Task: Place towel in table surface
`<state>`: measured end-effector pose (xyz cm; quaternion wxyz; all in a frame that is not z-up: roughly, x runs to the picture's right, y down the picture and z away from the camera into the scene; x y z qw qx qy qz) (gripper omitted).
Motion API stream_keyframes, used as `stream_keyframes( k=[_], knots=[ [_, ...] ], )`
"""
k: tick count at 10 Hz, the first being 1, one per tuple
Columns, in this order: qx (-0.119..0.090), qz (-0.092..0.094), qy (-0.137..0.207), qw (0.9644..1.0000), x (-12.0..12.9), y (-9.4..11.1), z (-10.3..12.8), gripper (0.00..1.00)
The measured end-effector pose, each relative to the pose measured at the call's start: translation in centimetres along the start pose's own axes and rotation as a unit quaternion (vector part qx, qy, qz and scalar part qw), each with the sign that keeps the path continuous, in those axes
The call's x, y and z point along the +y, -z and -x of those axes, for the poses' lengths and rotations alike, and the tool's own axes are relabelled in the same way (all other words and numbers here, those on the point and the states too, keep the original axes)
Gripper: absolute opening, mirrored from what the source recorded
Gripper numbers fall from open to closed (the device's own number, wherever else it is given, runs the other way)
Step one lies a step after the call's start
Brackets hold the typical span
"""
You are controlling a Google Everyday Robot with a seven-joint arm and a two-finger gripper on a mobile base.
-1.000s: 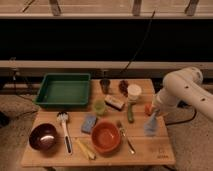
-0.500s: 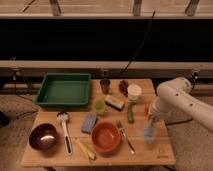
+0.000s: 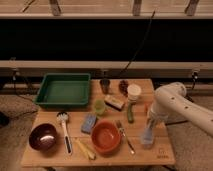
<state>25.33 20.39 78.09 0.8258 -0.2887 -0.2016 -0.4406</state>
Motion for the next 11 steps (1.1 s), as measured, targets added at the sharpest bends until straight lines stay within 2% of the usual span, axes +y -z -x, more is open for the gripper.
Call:
stream_keyframes(
  k=[3, 4, 7, 11],
  knots=[
    [-0.014, 0.003, 0.001, 0.9999, 0.2, -1.1, 0.0, 0.75],
    [-0.018, 0.002, 0.002, 0.9998, 0.2, -1.3, 0.0, 0.80],
    [-0.025, -0.006, 0.009, 0.9996, 0.0, -1.4, -0.1, 0.80],
    [-0.024, -0.018, 0.019, 0.9994, -0.6, -0.4, -0.3, 0.80]
  ],
)
